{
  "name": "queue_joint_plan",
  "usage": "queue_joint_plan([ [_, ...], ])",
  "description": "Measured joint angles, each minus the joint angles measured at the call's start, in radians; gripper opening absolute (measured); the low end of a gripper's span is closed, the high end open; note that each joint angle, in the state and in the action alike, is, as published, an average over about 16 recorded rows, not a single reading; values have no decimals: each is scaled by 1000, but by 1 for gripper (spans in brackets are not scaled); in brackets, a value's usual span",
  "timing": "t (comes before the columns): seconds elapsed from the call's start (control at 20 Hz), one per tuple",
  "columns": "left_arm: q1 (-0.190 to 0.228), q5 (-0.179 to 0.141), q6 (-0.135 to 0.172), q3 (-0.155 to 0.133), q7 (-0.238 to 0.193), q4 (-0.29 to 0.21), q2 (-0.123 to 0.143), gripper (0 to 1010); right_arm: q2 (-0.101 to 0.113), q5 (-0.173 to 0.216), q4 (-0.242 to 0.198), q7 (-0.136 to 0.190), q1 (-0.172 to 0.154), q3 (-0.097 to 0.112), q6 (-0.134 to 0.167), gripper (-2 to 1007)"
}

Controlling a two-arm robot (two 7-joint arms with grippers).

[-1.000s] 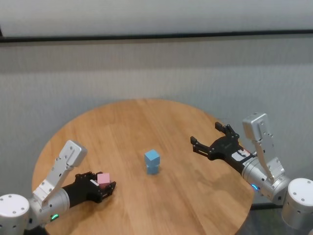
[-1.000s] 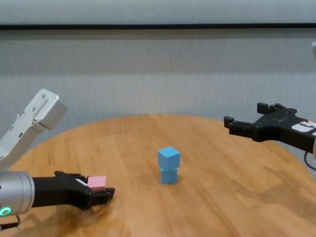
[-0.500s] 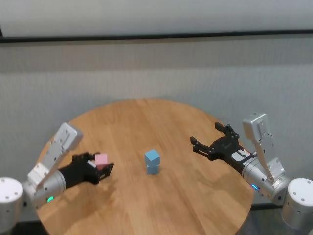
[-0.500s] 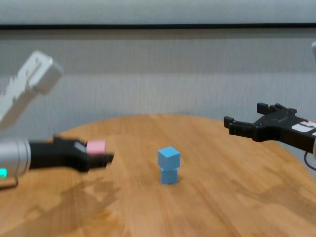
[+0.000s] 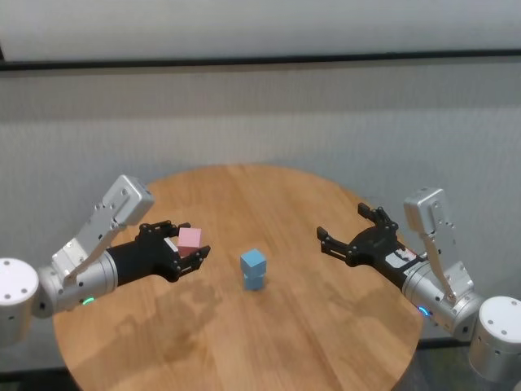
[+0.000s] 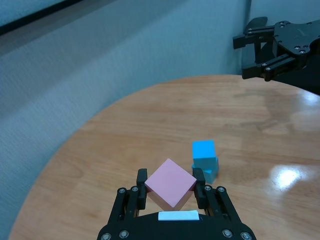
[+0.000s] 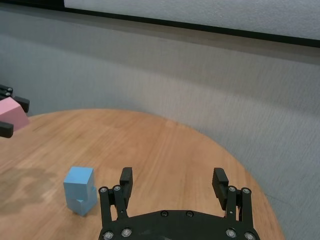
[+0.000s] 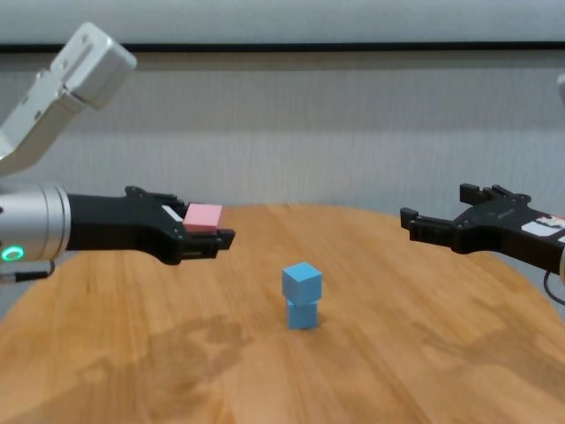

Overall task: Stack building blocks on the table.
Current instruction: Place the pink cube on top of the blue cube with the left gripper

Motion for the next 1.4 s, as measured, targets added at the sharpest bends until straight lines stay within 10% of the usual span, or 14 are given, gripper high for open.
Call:
queue_joint_plan([
  [0.7,-66,71,54,57,65,25,-54,568,0,0,0,0,0,0,0,1005],
  [1.4,-52,87,170,47,102,-24,-108,568,0,0,0,0,0,0,0,1005],
])
